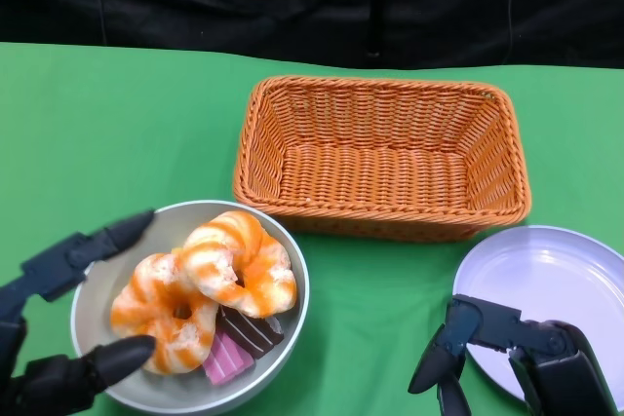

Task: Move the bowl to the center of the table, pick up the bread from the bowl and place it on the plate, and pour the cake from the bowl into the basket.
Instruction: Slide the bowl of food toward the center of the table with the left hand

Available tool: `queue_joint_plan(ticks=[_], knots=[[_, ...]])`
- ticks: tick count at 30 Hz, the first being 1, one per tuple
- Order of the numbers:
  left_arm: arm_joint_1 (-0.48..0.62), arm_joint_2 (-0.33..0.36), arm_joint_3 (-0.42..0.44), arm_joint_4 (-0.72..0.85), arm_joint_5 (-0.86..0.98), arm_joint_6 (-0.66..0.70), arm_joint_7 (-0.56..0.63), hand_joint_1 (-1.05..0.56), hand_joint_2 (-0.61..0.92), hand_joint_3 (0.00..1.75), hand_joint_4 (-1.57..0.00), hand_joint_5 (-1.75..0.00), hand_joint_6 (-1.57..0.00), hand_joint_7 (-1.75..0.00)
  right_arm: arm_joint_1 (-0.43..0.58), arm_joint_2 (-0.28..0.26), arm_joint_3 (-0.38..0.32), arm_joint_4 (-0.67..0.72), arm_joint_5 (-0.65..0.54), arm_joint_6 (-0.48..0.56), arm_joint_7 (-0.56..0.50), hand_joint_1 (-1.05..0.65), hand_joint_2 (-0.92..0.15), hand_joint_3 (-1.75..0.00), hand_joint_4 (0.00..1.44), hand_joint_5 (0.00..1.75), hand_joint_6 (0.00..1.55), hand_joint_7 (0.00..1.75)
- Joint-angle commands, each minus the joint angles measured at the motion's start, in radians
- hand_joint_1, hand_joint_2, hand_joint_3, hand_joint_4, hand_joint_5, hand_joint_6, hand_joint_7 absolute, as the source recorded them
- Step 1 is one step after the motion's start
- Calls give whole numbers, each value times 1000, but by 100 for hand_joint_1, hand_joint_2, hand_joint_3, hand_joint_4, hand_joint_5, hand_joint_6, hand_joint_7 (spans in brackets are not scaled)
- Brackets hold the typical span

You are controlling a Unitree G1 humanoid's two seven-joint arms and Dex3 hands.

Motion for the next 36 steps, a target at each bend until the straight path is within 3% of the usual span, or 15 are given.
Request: queue_joint_plan(ticks=[1, 9, 15, 20, 23, 30, 36], knots=[[-19, 16, 42, 30, 15, 12, 40, -74, 92, 42, -31, -13, -35, 0, 5, -14, -10, -7, 6, -7, 3, 2, -13, -175, 89, 168, 88, 139], [-40, 42, 99, 86, 69, 45, 88, -75, 92, 50, -22, -7, -26, 0, 6, -16, -9, -6, 15, -11, 8, 1, -12, -175, 90, 167, 88, 140], [-37, 73, 111, 105, 89, 193, 82, -76, 92, 52, -14, -3, -14, 0, 7, -12, -9, -12, 11, -8, 8, 0, -12, -175, 90, 167, 87, 139], [-32, 99, 85, 58, 2, 424, -2, -76, 92, 51, -10, -1, -8, 0, 5, -11, -8, -10, 13, -8, 9, 1, -13, -175, 89, 168, 87, 140], [-57, 109, 77, 22, -59, 629, -45, -76, 92, 47, -9, 0, -8, 0, 2, -10, -9, -11, 11, -2, 9, 1, -13, -175, 89, 168, 87, 140], [-161, 172, 60, 24, -160, 1035, -126, -72, 92, 50, 0, 0, -5, 0, 1, -11, -12, -12, 7, -1, 10, 1, -13, -175, 90, 168, 88, 140], [-263, 182, 81, 94, -276, 1274, -169, -72, 92, 49, 0, 0, 0, 0, 2, -12, -16, -8, 11, -14, 9, 3, -13, -175, 90, 167, 88, 140]])
